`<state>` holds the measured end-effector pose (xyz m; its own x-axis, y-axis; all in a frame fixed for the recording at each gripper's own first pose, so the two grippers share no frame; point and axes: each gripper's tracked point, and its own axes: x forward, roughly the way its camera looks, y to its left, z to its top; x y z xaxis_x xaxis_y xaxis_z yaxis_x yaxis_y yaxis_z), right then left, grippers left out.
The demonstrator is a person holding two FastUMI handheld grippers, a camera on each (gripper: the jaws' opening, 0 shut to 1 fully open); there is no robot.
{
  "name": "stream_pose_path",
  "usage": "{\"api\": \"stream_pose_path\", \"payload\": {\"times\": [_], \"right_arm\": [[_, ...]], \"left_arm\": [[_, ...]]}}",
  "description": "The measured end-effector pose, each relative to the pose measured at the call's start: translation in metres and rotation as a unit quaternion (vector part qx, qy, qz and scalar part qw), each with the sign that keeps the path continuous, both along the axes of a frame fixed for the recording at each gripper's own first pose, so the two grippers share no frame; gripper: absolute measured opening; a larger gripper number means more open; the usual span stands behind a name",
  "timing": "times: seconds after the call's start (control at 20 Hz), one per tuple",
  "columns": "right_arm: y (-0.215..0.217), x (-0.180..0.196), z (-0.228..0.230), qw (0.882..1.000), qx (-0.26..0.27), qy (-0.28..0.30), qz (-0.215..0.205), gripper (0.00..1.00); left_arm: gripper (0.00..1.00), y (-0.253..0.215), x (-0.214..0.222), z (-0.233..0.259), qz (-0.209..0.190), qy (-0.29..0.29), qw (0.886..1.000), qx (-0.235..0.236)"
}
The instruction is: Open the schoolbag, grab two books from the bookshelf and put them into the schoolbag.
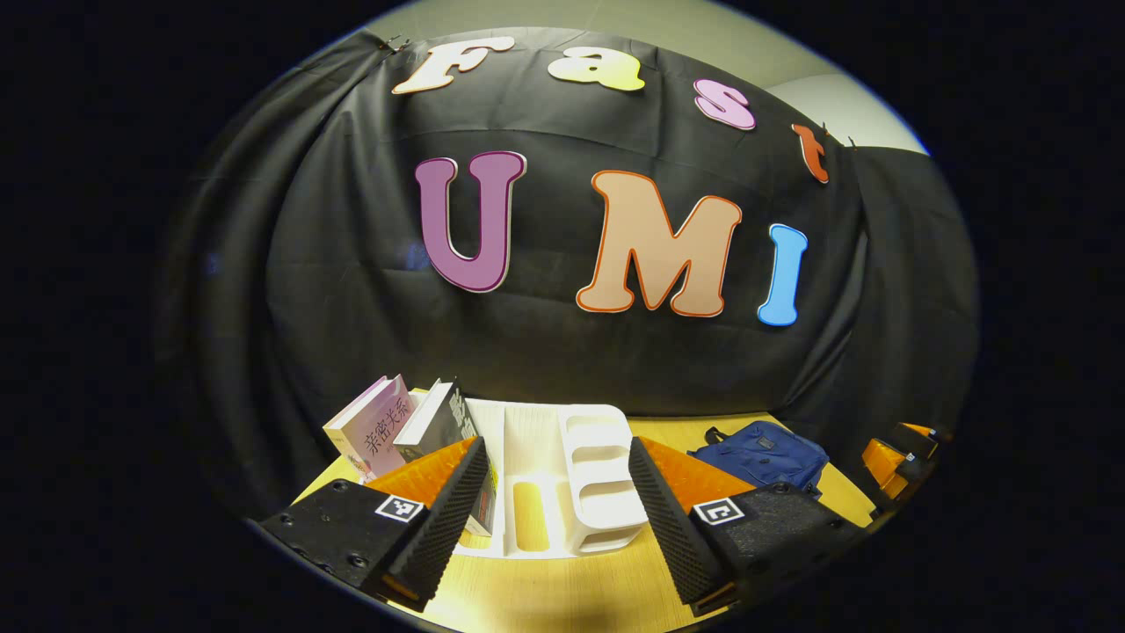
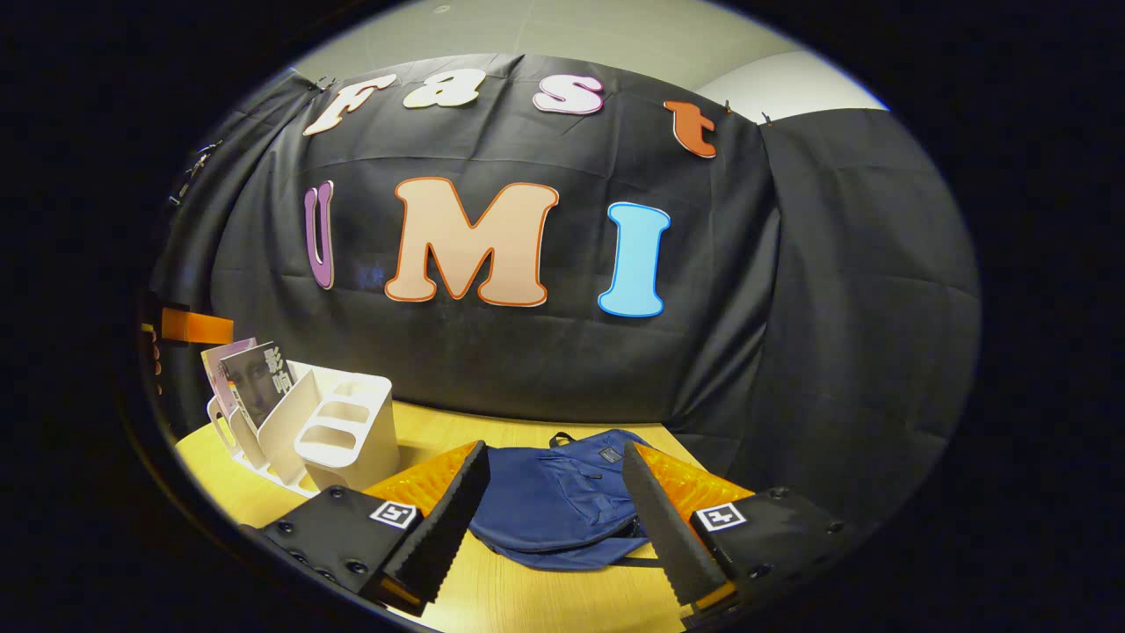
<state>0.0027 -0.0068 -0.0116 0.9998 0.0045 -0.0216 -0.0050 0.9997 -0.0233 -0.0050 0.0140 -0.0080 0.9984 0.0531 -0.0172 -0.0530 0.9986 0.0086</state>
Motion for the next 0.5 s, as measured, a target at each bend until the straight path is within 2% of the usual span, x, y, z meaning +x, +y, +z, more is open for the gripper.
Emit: {"api": "stream_pose_path", "payload": {"times": [0.2,0.5], "right_arm": [[-0.006,0.006,-0.005,1.000,-0.011,0.004,-0.009,0.98],[-0.025,0.007,-0.032,0.996,-0.083,0.021,-0.030,0.98]], "left_arm": [[0.95,0.009,0.003,0.000,0.013,0.001,1.000,0.004],[0.95,0.021,0.006,-0.004,0.029,0.007,1.000,-0.004]]}}
